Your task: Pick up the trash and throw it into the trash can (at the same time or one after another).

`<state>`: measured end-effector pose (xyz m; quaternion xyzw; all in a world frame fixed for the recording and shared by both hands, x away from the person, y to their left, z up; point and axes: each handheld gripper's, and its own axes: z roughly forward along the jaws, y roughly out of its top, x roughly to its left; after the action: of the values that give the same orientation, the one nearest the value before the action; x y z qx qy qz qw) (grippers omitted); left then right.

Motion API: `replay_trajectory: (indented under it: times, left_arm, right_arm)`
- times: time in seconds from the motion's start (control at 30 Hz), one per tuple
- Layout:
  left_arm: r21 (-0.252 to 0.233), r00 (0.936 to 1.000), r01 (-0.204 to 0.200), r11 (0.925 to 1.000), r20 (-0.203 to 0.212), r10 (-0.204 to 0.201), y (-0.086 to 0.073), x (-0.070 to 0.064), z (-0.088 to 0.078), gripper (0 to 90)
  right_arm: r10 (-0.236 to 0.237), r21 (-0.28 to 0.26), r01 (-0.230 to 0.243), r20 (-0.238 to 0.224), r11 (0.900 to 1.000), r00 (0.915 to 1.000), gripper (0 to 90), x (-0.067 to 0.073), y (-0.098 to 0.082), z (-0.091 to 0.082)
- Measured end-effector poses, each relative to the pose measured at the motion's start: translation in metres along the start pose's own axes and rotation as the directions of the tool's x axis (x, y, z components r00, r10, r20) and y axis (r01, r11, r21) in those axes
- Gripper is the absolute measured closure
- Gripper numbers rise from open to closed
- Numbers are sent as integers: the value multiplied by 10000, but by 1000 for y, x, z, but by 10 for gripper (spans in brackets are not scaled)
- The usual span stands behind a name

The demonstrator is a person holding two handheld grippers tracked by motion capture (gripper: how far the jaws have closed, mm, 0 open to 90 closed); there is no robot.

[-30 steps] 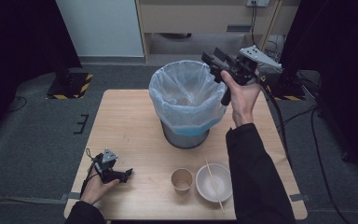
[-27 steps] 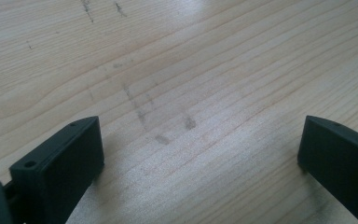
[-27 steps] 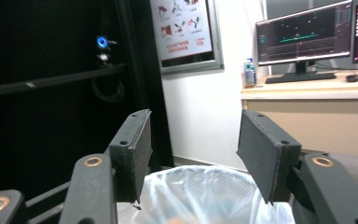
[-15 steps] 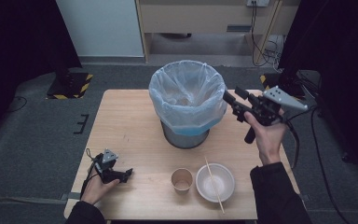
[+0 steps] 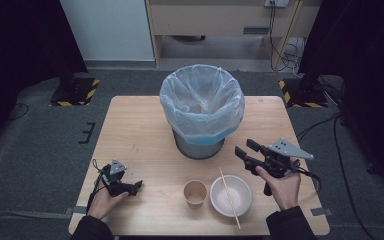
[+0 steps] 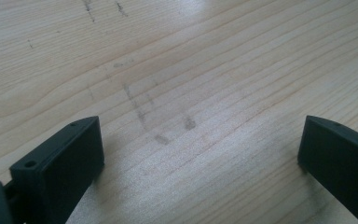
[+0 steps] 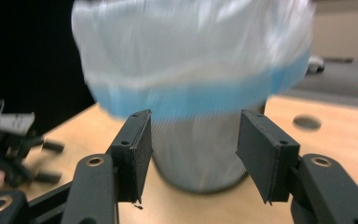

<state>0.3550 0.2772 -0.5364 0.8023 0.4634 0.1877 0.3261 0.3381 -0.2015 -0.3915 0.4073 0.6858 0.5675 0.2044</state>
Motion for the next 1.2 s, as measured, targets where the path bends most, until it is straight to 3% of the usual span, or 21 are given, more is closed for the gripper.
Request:
replay_trajectory:
  times: [0.17, 0.47, 0.63, 0.83, 1.2]
  left_arm:
    - [-4, 10000, 36, 10000, -40, -36, 0, -1, 0, 0]
    - [4, 10000, 68, 10000, -65, -68, 0, -2, 0, 0]
    - [12, 10000, 67, 10000, -41, -67, 0, -2, 0, 0]
    - [7, 10000, 69, 10000, -47, -69, 0, -2, 0, 0]
    - [5, 10000, 56, 10000, -33, -56, 0, -2, 0, 0]
  right_arm:
    - [9, 847, 6, -173, 9964, 9999, 454, 2, -24, -2]
    - [164, 2069, -88, -352, 9783, 9992, 461, 6, -63, -4]
    - [185, 2901, -39, -476, 9570, 9987, 459, 8, -79, 0]
    - [100, 3440, 77, -495, 9389, 9987, 465, 13, -87, 2]
    - [448, 4432, -184, -491, 8963, 9978, 577, 20, -100, 13]
